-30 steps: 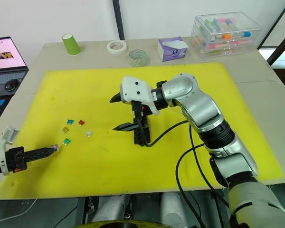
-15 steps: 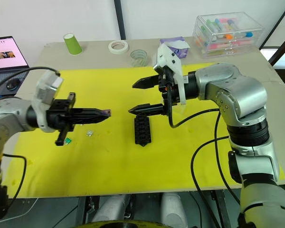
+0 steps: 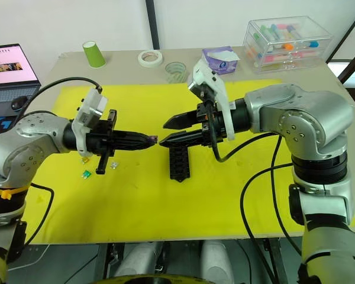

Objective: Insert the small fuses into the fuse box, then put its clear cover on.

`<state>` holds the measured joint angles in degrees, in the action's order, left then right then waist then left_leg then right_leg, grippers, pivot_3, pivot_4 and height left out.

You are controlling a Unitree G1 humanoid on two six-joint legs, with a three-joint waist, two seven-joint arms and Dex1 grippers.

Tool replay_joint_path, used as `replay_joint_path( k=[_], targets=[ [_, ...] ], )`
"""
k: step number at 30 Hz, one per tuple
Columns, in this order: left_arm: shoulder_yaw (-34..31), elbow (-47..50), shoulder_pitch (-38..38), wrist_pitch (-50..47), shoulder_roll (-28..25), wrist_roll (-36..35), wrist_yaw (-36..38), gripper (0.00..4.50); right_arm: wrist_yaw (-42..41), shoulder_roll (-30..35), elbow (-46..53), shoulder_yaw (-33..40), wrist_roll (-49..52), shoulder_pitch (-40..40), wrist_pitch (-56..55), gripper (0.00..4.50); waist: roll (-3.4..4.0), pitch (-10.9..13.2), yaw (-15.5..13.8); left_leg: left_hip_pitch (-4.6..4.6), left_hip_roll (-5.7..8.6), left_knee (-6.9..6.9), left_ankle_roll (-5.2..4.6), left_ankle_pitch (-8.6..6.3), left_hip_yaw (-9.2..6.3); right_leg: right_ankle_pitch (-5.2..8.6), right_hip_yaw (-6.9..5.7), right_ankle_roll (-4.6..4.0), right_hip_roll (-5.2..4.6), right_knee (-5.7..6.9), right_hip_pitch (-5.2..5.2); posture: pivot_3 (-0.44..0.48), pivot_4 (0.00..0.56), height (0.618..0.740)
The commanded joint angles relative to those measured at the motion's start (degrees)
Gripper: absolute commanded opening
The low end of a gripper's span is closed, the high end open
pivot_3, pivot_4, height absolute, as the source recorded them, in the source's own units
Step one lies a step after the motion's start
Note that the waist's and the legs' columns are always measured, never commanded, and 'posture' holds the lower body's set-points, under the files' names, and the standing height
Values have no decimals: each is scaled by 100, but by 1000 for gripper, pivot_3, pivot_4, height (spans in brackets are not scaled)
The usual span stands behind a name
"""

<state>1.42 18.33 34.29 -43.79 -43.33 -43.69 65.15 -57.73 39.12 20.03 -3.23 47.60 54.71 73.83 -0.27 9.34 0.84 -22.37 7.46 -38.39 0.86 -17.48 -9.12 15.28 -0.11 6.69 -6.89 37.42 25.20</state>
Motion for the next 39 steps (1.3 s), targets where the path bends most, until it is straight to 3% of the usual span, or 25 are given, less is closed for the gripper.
replay_joint_path(
  k=[1, 3, 5, 9, 23, 27, 35, 39],
  targets=[
    [14, 29, 155, 183, 73, 92, 11, 0, 152, -105, 99, -86, 74, 115, -45, 2483, 0, 0, 1, 0, 0, 0, 0, 0, 0, 0, 0, 0, 0, 1, 0, 0, 150, 740],
    [31, 16, 182, 198, 119, 132, 5, 0, 189, -129, 55, -126, 81, 115, -57, 2483, 0, 0, 3, 0, 0, -1, 0, 0, 0, 0, 0, 0, 0, 1, 0, 0, 150, 740],
    [46, 14, 198, 217, 150, 171, 9, 0, 209, -138, 23, -170, 57, 104, -92, 2125, 0, 0, 1, 0, 0, -1, 0, 0, 0, 0, 0, 0, 0, 1, 0, 0, 150, 740],
    [49, 12, 202, 228, 175, 215, 31, 0, 227, -130, 2, -227, 54, 97, -129, 883, 0, 0, 3, 0, 0, -2, 0, 0, 0, 0, -1, 0, 1, 1, 0, 0, 150, 740],
    [86, -31, 223, 268, 174, 311, 97, 0, 225, -137, -25, -295, 64, 75, -217, 883, 0, 0, 6, 0, 0, -2, 0, 0, -1, 0, -1, 0, 1, 1, 0, 0, 150, 740],
    [81, -41, 222, 275, 175, 332, 96, 0, 185, -104, -2, -350, 44, 55, -278, 10, 0, 0, 0, 0, 0, -2, 0, 0, -1, 0, -1, 0, 1, 1, 0, 0, 150, 740],
    [98, -42, 211, 279, 172, 361, 67, 0, 108, 16, 34, -542, -117, 42, -474, 10, 0, 0, 3, 0, 0, -3, 0, 0, -1, 0, -1, 0, 1, 1, 0, 0, 150, 740],
    [260, -41, -56, 323, -204, 858, -40, 0, -280, 468, 192, -941, -675, -96, -1232, 10, 0, 0, 6, 0, 0, -3, 0, 0, -1, 0, -1, 0, 1, 1, 0, 0, 150, 740]
  ],
)
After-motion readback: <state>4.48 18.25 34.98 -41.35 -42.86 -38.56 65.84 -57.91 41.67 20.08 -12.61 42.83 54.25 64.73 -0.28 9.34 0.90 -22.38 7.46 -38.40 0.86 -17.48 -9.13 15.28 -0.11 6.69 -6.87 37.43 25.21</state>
